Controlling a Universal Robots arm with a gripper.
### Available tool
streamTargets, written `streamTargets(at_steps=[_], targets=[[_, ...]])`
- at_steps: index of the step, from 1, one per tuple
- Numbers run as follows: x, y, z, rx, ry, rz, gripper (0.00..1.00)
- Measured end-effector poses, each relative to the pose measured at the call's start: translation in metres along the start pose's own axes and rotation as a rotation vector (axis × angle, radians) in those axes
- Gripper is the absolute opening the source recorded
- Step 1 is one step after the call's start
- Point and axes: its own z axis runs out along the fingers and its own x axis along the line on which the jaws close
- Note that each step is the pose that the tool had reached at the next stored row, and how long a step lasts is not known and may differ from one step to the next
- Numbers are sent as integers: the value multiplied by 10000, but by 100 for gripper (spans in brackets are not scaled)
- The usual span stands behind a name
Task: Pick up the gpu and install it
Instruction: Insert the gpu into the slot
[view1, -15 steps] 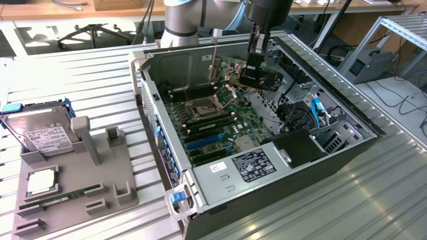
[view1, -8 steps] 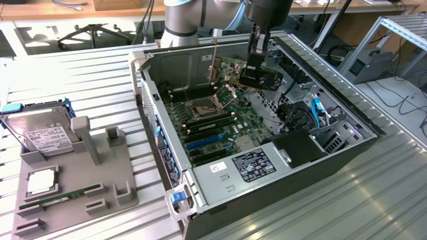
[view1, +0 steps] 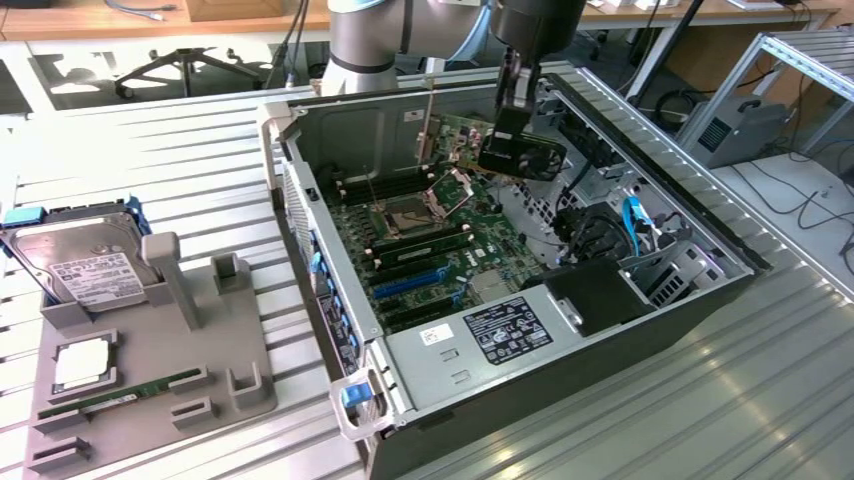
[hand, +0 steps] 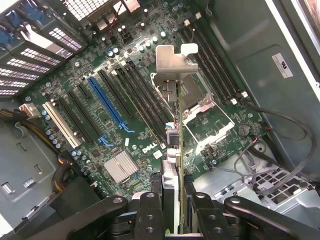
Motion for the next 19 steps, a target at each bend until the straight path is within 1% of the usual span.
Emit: streamTargets(at_steps=[19], targets=[[0, 0, 3, -12, -26, -522, 27]])
